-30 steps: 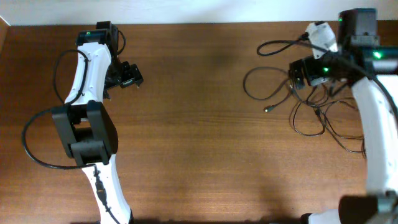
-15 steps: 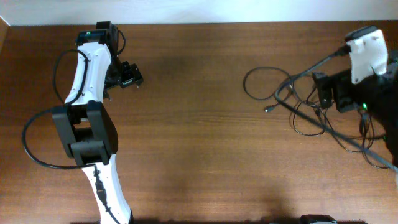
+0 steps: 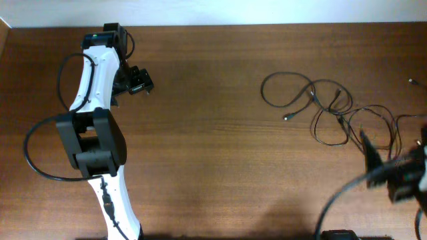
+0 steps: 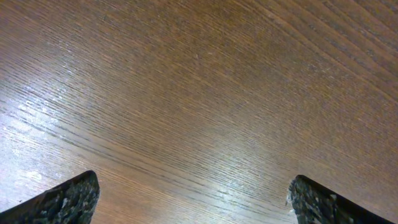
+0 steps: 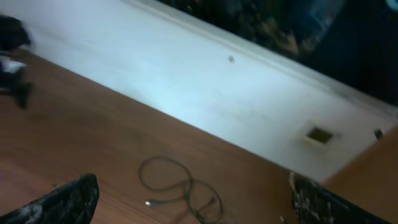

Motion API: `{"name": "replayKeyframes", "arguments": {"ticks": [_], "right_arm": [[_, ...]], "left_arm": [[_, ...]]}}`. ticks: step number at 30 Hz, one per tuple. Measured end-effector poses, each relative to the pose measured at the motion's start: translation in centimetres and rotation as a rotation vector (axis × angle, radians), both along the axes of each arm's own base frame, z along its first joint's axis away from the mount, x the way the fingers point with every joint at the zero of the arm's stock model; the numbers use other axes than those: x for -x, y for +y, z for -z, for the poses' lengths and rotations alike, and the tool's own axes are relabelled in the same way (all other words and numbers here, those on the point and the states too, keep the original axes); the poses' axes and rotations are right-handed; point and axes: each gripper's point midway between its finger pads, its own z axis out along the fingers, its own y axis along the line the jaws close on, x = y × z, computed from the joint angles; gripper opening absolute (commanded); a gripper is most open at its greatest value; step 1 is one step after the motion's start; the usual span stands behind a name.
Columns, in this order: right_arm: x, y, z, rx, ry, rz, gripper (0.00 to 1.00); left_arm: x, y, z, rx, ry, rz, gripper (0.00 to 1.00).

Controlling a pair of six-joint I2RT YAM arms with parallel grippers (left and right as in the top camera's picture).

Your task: Untangle cables

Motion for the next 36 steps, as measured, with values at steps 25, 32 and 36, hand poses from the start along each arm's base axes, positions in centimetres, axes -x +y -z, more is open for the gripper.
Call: {"name": "replayKeyframes", "arguments": {"ticks": [25,32,36], "right_arm": [[12.6,0.1,9.7,0.021,0.285,-0.104,0.98],[13.6,0.0,12.3,0.021,0.274,-0.105,0.98],[12.9,0.1,15.7,0.021,0.269,-0.105,0.98]], "left_arm": [[0.0,0.0,0.0,0.000,0.000,0.000,0.99],[0.0,0.0,0.0,0.000,0.001,0.000,0.99],[0.0,0.0,0.0,0.000,0.001,0.000,0.99]]}}
